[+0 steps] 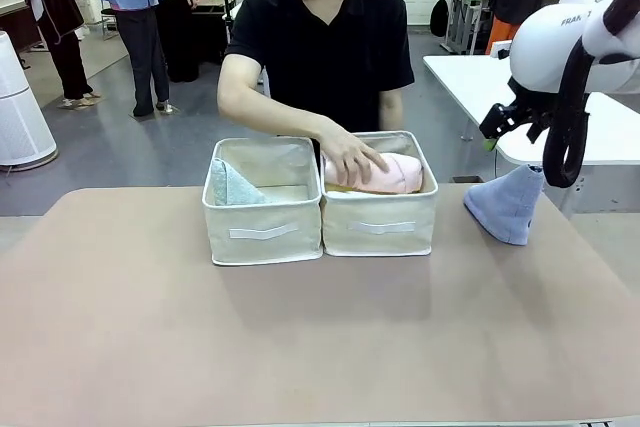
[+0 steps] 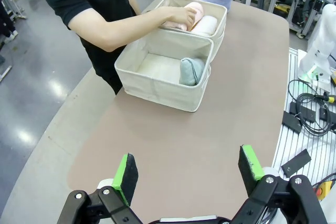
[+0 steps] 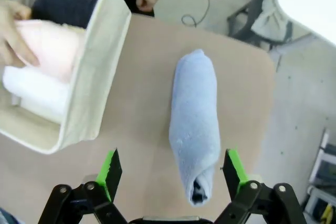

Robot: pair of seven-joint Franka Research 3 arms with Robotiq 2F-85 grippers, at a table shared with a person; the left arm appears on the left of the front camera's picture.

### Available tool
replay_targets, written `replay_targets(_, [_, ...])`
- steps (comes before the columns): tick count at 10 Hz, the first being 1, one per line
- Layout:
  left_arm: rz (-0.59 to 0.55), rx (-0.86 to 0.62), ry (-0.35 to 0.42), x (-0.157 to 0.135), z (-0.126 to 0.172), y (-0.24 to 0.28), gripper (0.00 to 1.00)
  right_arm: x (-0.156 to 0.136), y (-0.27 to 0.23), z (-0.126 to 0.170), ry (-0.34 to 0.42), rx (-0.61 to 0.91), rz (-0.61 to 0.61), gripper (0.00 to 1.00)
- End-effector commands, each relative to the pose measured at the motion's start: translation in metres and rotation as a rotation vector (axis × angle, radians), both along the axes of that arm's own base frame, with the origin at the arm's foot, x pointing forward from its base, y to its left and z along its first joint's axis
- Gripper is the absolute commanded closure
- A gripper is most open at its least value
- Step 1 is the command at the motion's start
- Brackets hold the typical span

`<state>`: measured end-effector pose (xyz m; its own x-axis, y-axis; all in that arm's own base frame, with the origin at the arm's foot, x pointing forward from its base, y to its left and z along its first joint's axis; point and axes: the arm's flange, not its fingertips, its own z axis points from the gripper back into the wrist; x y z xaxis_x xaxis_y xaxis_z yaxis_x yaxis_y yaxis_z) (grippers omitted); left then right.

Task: Sort the towels based on their folding style.
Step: Pick up another triangle-folded towel from the table and place it in the left Fabric basket.

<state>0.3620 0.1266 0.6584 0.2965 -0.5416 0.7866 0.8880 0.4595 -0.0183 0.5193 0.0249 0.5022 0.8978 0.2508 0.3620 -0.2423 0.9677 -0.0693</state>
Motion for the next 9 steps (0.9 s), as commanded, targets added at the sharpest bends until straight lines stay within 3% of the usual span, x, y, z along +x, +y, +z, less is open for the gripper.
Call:
replay_targets(1, [-0.009,0.008,-0.002,-0.002,0.0,0.001,0.0,0.0,-0.004,0.005,0.164,-0.025,-0.069,0.0])
replay_targets(3, [-0.009,0.008,-0.002,-0.002,0.0,0.001,0.0,0.002,-0.009,0.004,0.249,0.037,-0.075,0.0])
replay_targets(9, [-0.009,0.008,-0.002,-0.002,0.0,0.001,0.0,0.018,-0.017,-0.02,0.242,0.042,-0.099,0.0])
